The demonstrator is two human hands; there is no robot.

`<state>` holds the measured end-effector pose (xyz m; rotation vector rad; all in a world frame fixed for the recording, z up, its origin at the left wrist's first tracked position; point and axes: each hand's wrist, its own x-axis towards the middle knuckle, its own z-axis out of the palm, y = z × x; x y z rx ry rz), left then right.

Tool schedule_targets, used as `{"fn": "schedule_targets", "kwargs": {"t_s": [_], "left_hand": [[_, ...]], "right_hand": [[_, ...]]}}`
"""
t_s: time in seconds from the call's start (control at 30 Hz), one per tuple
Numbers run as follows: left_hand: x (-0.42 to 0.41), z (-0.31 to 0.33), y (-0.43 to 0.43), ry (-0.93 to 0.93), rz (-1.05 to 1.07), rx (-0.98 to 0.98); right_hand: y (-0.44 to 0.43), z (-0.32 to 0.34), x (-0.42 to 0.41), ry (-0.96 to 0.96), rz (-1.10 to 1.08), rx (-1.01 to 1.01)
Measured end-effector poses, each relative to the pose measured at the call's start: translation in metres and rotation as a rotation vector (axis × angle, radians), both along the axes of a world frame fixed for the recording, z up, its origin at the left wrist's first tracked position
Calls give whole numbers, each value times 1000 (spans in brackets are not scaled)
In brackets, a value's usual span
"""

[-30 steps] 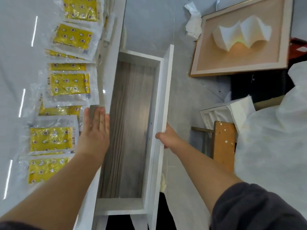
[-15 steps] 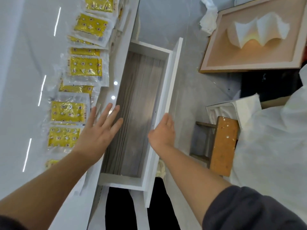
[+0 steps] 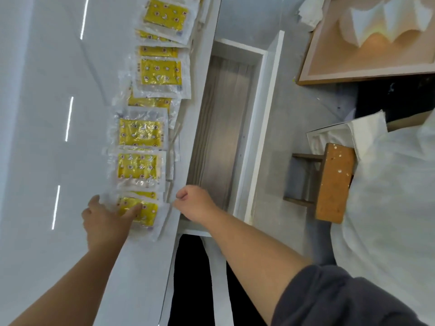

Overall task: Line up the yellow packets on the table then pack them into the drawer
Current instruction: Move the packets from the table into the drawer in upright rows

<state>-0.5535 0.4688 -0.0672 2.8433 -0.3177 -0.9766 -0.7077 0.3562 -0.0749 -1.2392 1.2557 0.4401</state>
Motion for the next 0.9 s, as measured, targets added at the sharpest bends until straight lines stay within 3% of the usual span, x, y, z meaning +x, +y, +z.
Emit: {"fn": "schedule_targets", "kwargs": {"t_s": [0.13,0.33,0.5,0.77,0.9], "left_hand": [[5,-3,6,82,6,40],[13,6,11,116,64,4],[20,16,18,114,-50,-1],[34,44,24,236,-124,-54],[46,55,25,289,-94,51]], "right_hand": [[25,-3,24,26,-21,47],[46,-3,35,108,-110,-40],[53,0,34,119,-129,-58],[48,23,22,86,50,-161],[41,36,19,50,95,-103]]}}
